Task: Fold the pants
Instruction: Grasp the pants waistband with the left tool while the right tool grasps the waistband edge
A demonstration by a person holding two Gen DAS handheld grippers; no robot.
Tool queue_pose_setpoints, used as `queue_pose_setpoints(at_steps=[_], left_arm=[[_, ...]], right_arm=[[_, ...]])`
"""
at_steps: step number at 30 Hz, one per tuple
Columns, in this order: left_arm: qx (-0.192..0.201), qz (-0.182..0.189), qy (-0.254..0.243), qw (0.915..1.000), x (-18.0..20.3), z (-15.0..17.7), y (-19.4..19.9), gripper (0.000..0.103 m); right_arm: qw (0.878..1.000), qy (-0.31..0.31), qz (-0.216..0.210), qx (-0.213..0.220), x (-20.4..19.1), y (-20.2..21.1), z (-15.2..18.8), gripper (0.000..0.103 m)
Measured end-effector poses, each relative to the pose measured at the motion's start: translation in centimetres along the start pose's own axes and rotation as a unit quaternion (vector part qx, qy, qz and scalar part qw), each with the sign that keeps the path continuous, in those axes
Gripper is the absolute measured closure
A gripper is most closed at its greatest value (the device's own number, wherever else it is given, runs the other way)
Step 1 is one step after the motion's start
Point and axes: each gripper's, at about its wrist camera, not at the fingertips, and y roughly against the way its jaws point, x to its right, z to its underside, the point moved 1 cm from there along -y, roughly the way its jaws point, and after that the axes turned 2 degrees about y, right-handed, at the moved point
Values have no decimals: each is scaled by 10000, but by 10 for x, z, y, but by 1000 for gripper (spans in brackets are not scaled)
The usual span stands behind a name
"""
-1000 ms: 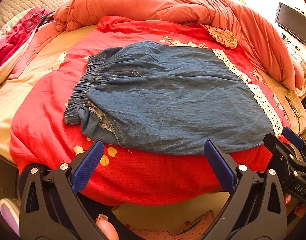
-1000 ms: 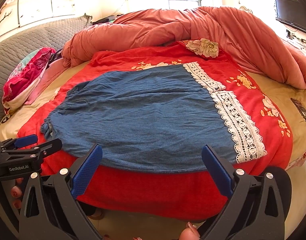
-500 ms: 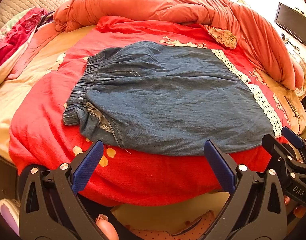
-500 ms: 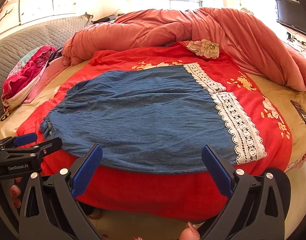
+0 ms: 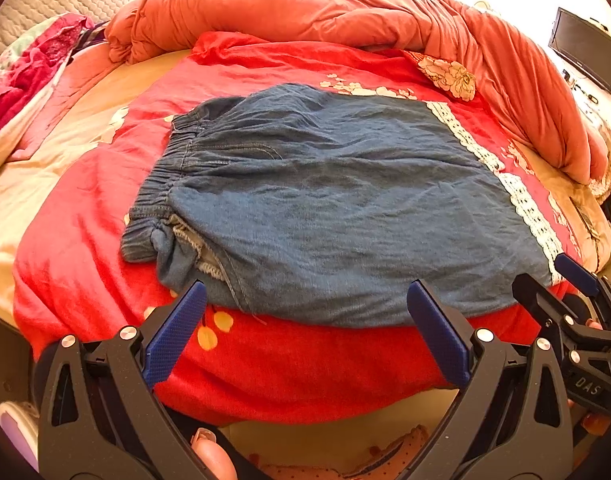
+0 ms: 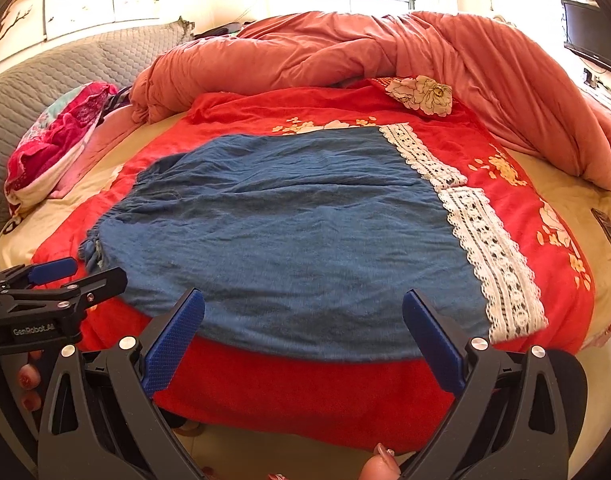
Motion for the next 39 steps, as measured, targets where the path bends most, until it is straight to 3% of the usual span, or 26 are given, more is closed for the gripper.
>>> queue_pose_setpoints(at_steps=[12,16,20,24,28,31,33,37,39], left_arm=[[10,-165,304,9994,-44,-58,-35,9],[49,-397,403,9984,-70,-88,-49,9],[47,-349,488,9982,-93,-115,-64,9],[-195,-375,539,9977,-118,-140,-95,9],[-451,-473,404,9970,-139,-157,-135,9],[-382,-314,495,9975,-154,-164,-154,9],[-425,-169,468,9979,-157,-167,-164,13],[-317,-244,24,9992,-148,-172,-172,58],[-313,-212,-111,9992,-142,-169,-171,64]], right_arm=[[9971,615,-352,-265,-9,-57,-61,4],[9937,893,-661,-163,-19,-78,-91,4],[9874,1142,-1058,-266,-31,-107,-122,4],[9799,1335,-1420,-428,-46,-145,-153,4],[9736,1737,-1395,-494,-61,-180,-178,4],[9690,1931,-1385,-671,-65,-209,-192,4],[9670,1998,-1345,-827,-65,-229,-201,4],[9611,2270,-1282,-908,-68,-258,-217,4],[9552,2516,-1258,-920,-72,-269,-222,4]])
